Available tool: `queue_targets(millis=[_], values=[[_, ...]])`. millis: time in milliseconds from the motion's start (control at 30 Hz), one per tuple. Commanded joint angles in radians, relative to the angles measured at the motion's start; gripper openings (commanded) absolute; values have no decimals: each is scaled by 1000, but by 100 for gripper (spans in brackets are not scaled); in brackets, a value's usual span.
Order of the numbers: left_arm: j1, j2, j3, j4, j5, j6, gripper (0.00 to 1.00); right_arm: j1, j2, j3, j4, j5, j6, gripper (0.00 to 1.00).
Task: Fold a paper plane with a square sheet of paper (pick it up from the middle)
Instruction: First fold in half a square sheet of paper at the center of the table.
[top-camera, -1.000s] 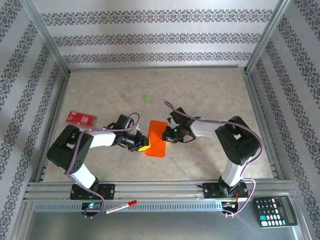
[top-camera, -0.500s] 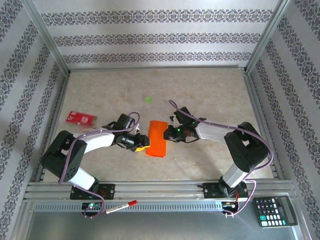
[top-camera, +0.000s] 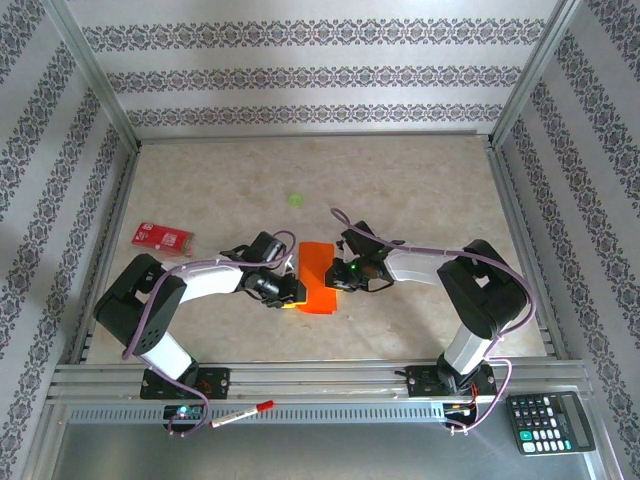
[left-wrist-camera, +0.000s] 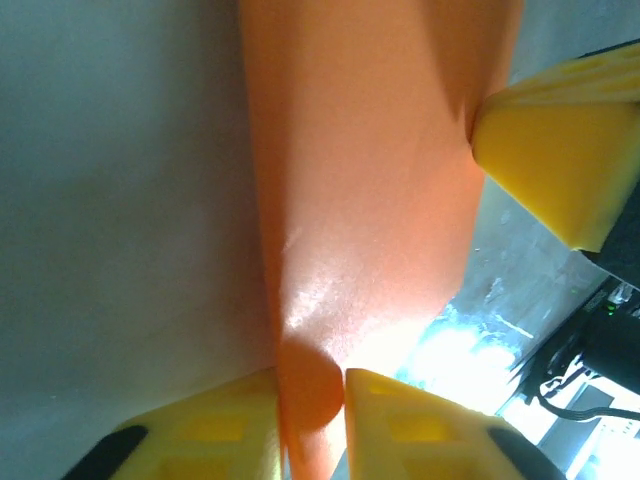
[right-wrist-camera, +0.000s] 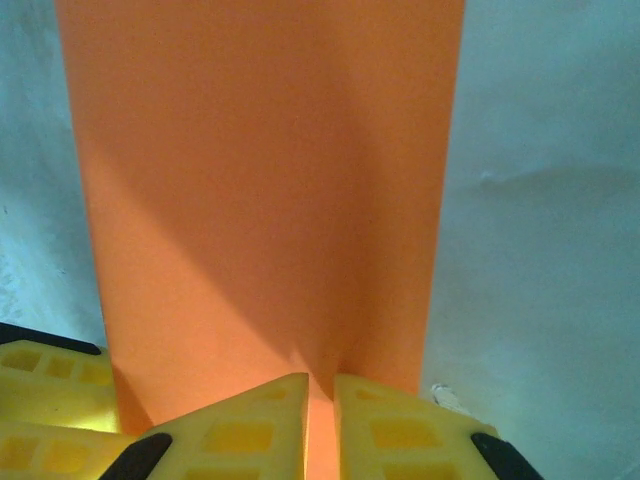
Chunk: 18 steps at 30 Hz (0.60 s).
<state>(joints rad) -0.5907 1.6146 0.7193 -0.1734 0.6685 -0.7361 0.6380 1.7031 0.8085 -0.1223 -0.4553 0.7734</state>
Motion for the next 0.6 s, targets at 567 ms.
queue_targets(millis=[567], values=[[9, 17, -105, 300, 119, -175, 0, -32, -83, -25, -41, -15, -57, 16]])
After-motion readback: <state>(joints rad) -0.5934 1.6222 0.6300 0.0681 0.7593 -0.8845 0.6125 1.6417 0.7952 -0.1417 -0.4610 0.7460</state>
